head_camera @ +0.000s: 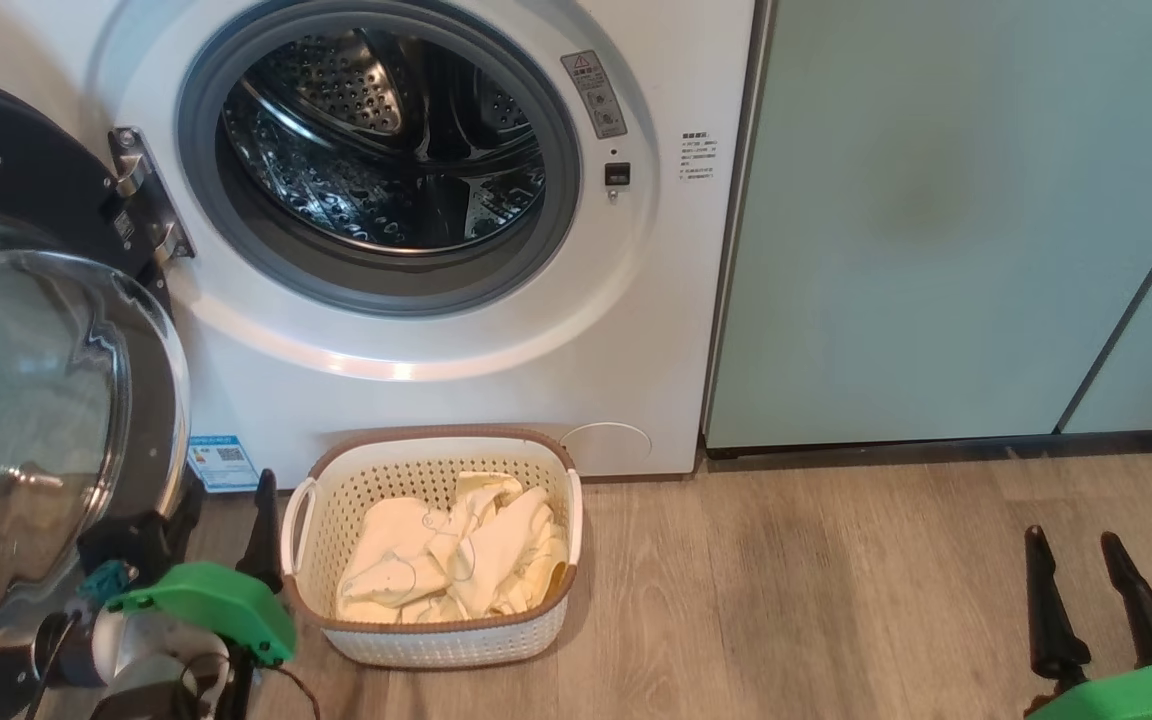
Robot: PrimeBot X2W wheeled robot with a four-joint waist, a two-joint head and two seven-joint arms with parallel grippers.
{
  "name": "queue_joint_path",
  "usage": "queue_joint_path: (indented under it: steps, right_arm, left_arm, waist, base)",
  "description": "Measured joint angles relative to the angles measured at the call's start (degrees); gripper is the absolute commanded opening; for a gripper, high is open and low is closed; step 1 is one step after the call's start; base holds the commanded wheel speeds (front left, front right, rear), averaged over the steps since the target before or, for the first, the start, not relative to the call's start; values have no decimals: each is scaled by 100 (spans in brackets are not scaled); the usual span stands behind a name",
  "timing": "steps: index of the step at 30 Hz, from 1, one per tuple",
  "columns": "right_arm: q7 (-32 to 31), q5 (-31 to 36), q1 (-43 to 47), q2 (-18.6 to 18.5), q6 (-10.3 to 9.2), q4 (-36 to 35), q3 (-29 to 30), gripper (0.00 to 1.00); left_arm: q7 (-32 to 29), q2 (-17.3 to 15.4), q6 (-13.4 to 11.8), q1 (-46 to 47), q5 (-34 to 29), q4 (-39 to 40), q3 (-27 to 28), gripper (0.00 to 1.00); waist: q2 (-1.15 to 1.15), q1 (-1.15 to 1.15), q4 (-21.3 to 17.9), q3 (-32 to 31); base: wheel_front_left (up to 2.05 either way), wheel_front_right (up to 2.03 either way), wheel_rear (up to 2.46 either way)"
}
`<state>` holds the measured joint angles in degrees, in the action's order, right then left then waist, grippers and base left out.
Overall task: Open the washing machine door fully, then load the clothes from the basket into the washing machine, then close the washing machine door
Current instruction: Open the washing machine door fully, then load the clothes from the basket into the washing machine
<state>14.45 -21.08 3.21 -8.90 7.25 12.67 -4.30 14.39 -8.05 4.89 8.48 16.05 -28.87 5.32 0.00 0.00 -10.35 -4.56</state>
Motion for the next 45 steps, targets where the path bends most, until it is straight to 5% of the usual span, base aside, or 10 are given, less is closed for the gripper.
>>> queue_joint_path:
  steps: [45]
  right_arm:
    - [0,-1,-3,26,0,76,-36,100]
  left_arm:
    - [0,37,108,75,0,-171,-172,100]
  waist:
    - [0,0,27,22]
  base:
    - [72,-71,0]
